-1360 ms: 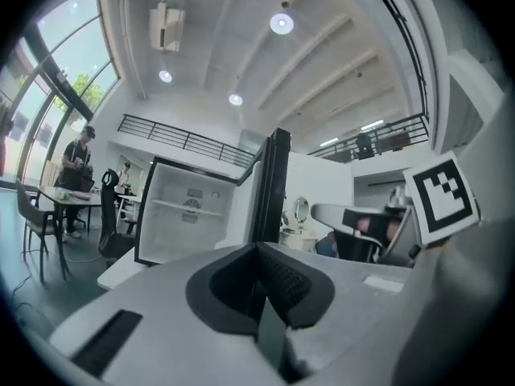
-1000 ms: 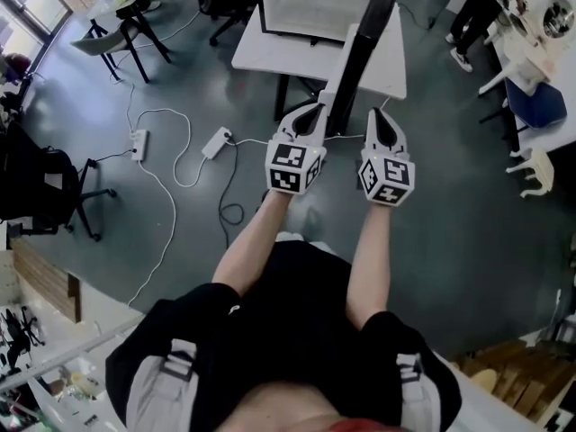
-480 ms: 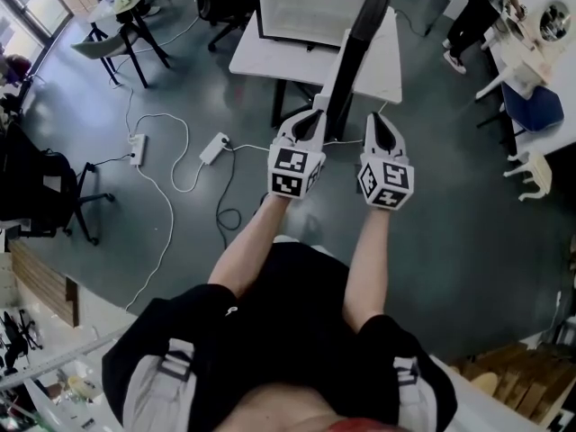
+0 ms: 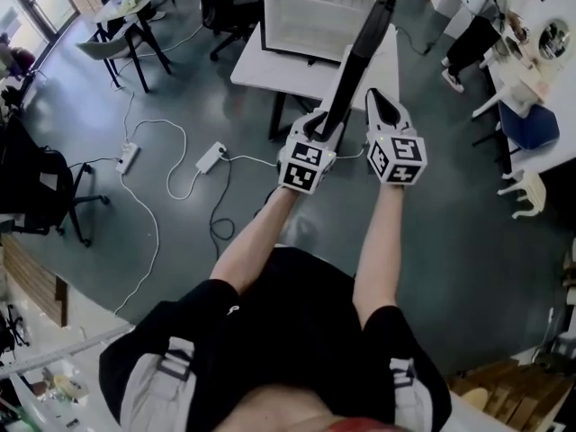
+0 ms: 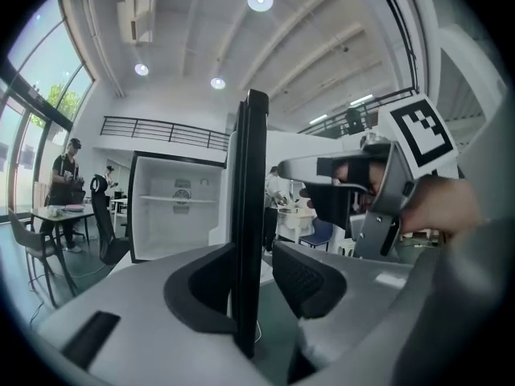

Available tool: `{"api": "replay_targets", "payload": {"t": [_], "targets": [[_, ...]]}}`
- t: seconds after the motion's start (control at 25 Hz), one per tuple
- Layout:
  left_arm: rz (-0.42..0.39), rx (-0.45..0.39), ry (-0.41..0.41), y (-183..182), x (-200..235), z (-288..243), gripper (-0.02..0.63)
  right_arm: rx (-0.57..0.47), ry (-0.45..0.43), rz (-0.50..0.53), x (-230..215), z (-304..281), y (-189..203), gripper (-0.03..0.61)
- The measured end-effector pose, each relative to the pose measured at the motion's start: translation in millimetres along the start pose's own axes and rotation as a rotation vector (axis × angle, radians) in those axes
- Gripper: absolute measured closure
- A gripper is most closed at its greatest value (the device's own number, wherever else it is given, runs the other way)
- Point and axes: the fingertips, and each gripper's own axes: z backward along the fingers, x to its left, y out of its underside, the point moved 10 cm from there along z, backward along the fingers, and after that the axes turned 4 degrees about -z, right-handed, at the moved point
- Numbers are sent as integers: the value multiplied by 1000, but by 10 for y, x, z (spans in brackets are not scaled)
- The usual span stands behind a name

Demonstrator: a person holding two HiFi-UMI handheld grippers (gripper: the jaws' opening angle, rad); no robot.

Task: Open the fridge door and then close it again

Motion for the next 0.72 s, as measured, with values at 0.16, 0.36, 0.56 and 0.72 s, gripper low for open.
{"api": "replay_targets", "payload": {"t": [0.16,0.36,0.56,0.72], "targets": [[-7,-8,0,-26,30,-75,486,-27,-74,48,15,-168,-209,584],[-5,6,40,-74,66,-203,479,-52,-117,46,8,-257,-233,584],[-8,5,-19,-111,314,-207,485,-56,-157,60,142,-434,-235,584],[19,-27,-57,-76,652,-223,492,-72,-195,68,286,-723,-227,584]]}}
